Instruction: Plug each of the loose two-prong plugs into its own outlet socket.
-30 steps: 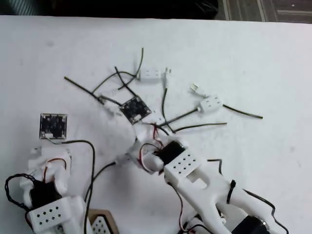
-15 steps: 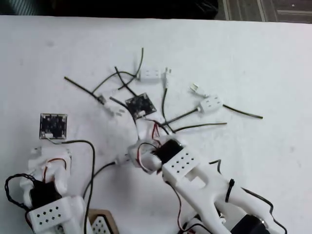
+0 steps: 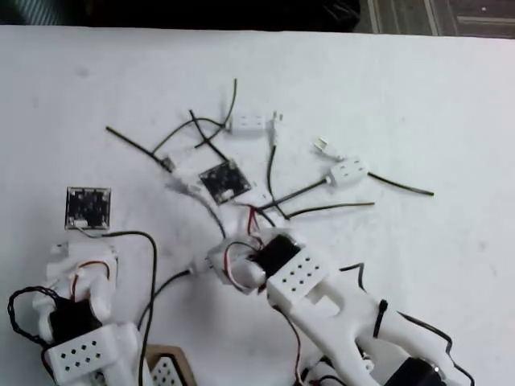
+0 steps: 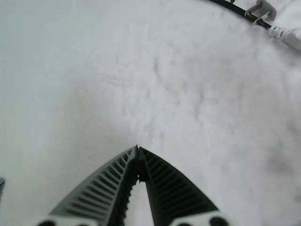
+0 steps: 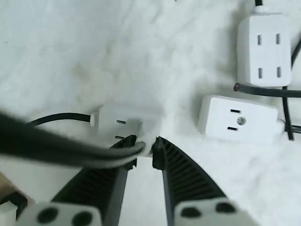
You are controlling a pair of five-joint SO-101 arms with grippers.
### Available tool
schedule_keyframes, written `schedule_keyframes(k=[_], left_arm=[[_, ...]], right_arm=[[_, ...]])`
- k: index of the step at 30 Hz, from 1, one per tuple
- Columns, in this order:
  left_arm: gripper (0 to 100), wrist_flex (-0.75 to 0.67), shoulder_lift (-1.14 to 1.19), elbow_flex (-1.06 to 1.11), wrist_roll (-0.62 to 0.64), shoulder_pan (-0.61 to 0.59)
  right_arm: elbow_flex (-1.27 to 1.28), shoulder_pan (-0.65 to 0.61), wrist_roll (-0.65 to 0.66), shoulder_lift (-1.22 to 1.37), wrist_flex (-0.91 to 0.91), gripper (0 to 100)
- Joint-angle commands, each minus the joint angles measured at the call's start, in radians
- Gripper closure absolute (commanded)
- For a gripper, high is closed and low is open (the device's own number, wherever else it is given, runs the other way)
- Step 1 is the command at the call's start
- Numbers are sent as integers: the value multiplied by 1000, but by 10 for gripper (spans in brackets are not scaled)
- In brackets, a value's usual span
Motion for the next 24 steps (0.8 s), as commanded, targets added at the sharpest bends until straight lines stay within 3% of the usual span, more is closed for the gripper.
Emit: schedule_keyframes(k=[1,11,24], left_arm=[[973,-17,-5,-28,5,7],[973,-17,-5,-28,5,7],[973,-17,-5,-28,5,7]], right_arm=[[11,-24,23,5,15,981],[11,-12,69,15,73,981],[-103,-13,63,309,-7,981]])
